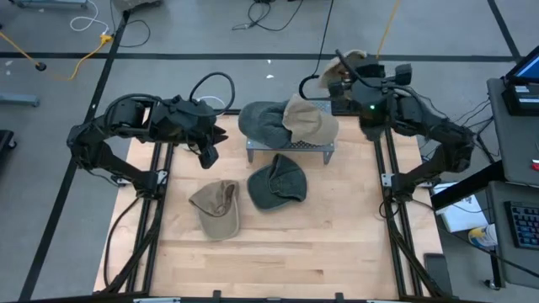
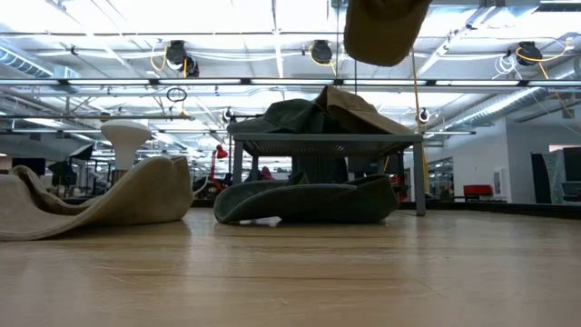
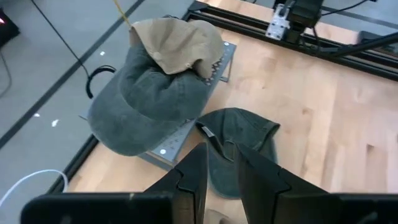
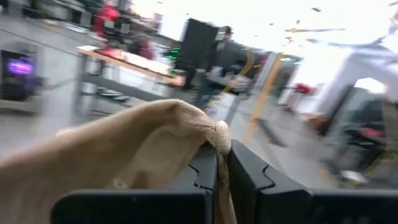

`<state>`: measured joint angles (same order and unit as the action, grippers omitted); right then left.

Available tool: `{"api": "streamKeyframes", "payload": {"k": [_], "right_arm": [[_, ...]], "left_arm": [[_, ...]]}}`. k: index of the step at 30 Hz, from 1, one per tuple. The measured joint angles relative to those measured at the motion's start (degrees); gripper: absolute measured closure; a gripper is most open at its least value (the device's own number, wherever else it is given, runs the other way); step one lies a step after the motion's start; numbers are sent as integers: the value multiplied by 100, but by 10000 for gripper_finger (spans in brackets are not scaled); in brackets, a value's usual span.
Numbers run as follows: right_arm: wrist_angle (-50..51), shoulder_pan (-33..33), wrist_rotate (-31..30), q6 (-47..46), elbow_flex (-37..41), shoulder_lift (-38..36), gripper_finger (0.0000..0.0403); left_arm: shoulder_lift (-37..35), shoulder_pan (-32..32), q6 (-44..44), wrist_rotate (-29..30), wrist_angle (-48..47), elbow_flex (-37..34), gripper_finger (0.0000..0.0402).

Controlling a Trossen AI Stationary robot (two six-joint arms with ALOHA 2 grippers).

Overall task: Pick & Place hat
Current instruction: Stack the right brown cap on top of the brown cap on the shelf

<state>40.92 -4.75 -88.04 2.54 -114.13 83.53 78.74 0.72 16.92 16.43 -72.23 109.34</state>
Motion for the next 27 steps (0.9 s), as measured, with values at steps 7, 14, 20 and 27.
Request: {"api": "streamKeyframes", "payload": {"k": [7, 14, 20, 27], "right_arm": [[-3064, 0, -204, 3240, 0, 771, 391], [-4025, -44, -197, 3734, 4, 1109, 391], [-4230, -6, 279, 4088, 2, 1200, 391], [-3970, -60, 2367, 3453, 2, 1063, 391]], "left_arm": [[0, 1, 12, -162, -4, 0, 316], [0, 1, -55, -363, -164, -2, 316], [0, -1, -369, -749, -174, -2, 316], [0, 0, -472, -782, -176, -2, 316]]}}
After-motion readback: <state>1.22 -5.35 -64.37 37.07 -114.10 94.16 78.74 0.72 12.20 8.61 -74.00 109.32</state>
